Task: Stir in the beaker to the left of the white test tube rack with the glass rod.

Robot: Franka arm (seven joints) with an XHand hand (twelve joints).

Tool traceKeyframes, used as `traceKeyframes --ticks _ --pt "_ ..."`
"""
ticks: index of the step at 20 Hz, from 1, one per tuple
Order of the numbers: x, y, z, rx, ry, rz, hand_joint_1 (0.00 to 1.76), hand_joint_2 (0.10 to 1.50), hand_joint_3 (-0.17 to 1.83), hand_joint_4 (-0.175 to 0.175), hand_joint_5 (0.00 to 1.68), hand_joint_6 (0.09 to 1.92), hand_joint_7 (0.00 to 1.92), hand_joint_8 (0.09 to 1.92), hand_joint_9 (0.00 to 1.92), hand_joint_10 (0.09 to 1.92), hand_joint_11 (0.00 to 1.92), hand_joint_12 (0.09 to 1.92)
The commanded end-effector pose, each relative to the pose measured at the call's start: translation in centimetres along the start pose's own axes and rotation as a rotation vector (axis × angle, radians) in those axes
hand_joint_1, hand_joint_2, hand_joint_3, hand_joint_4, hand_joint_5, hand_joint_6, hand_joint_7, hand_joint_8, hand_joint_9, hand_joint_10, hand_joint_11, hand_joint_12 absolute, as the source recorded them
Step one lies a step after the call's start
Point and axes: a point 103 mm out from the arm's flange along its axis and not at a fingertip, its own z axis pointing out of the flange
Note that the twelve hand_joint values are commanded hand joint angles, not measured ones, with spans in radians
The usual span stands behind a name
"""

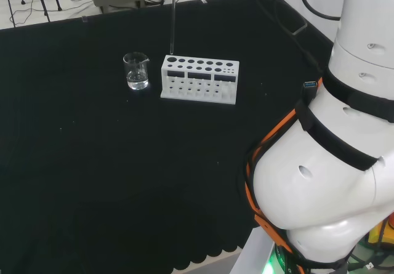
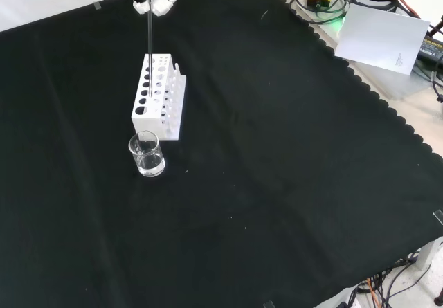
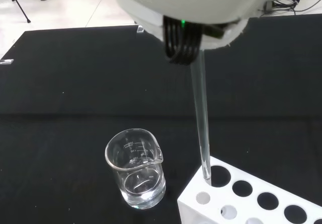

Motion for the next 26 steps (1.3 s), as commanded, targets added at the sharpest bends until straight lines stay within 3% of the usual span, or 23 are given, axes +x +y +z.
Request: traceKeyframes --ticks 1,11,26 --pt "0.1 0.0 0.1 -0.004 -0.005 -0.001 1.33 0.58 0.78 -0.175 1.35 0.31 1.34 0.88 1.84 0.72 1.44 0.99" --pt "0.8 1.3 0.1 0.007 -0.005 -0.01 1.33 0.57 0.8 -0.175 1.35 0.31 1.35 0.87 1.84 0.72 1.44 0.99" --pt "7.4 4.3 -0.3 -0.023 0.029 -0.19 1.33 0.57 0.8 -0.175 1.35 0.31 1.35 0.87 1.84 0.73 1.44 0.99"
